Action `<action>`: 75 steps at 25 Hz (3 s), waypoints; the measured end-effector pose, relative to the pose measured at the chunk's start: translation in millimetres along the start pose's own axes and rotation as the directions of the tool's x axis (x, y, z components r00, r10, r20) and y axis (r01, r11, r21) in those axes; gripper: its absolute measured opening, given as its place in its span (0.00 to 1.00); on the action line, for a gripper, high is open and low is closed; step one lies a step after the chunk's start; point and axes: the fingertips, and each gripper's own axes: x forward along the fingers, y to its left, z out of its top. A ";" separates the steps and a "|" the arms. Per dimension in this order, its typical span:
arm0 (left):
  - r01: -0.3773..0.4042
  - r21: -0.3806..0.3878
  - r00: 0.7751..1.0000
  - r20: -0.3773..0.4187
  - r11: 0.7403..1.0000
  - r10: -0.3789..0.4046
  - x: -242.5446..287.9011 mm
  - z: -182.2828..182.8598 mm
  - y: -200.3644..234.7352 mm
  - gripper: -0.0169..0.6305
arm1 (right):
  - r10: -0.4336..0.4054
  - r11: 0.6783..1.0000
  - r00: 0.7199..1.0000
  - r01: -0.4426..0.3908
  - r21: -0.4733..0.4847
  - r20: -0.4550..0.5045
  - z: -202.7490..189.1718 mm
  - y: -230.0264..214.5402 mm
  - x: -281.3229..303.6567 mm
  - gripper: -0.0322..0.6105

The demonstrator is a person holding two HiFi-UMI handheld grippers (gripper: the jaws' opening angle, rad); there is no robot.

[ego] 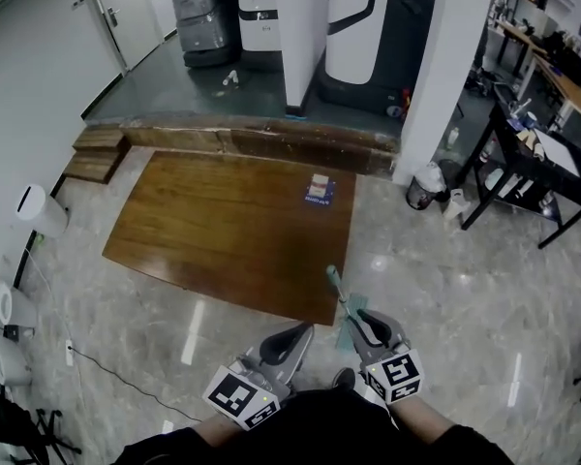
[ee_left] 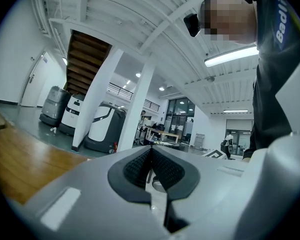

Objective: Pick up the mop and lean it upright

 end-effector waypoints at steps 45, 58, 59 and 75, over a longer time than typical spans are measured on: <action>-0.397 -0.044 0.918 -0.027 0.917 0.396 -47.4 -8.1 44.5 0.04 | 0.121 0.971 0.908 -0.192 -0.142 -0.401 -146.9 -55.0 159.1 0.22; -0.336 -0.051 0.942 0.006 0.941 0.337 -49.9 -8.4 41.1 0.04 | 0.028 0.986 0.907 -0.095 -0.140 -0.419 -149.9 -75.4 124.3 0.22; -0.332 -0.048 0.943 -0.011 0.942 0.332 -50.1 -10.5 40.7 0.04 | 0.016 0.987 0.908 -0.081 -0.138 -0.418 -150.3 -78.5 119.7 0.22; -0.256 -0.034 0.966 -0.039 0.966 0.255 -32.7 -15.6 20.7 0.04 | -0.070 0.996 0.921 0.045 -0.074 -0.382 -155.6 -107.7 54.4 0.21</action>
